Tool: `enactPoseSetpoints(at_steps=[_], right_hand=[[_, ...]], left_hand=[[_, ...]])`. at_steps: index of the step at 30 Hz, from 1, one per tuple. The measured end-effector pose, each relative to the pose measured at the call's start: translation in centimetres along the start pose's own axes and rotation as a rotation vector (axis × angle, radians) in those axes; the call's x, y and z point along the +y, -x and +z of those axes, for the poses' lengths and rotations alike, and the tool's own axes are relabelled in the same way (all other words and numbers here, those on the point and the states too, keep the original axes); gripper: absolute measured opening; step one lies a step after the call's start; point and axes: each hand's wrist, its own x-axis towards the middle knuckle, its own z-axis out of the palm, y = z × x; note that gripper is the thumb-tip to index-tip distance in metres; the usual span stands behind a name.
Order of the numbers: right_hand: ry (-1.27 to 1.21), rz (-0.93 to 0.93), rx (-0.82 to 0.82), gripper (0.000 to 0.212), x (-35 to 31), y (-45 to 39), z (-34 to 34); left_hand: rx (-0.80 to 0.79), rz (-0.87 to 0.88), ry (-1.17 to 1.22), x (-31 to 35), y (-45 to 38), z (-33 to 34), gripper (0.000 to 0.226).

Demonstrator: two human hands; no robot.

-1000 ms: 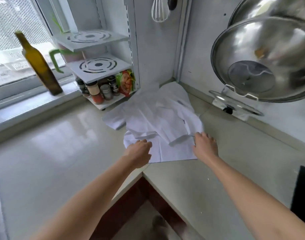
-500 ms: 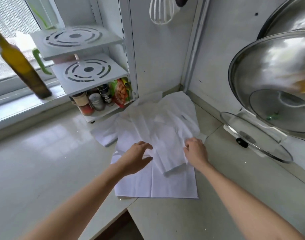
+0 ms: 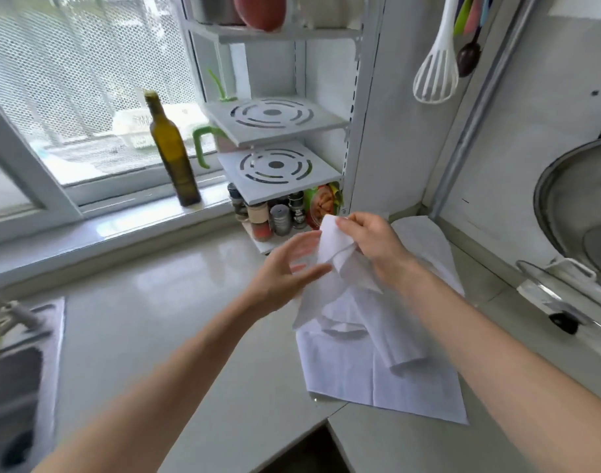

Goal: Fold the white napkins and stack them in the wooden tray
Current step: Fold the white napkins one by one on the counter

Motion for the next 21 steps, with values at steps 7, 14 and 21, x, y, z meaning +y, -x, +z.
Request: enactPoseSetpoints(at_steps=[7, 14, 21], right_hand=[[0.021, -0.027, -0.06, 0.024, -4.3, 2.3, 12.4], [0.085, 0.004, -0.426, 0.027, -6.3, 4.1, 22.6], [0.172, -0.101, -0.683, 0.013, -6.2, 4.8, 27.5]], left_hand=[[0.179, 0.114, -0.396, 0.3, 7.9, -12.6, 0.017], [0.283, -0.078, -0.112, 1.5, 13.3, -21.8, 0.01], [0.303, -0.102, 0.007, 0.7, 16.2, -27.4, 0.019]])
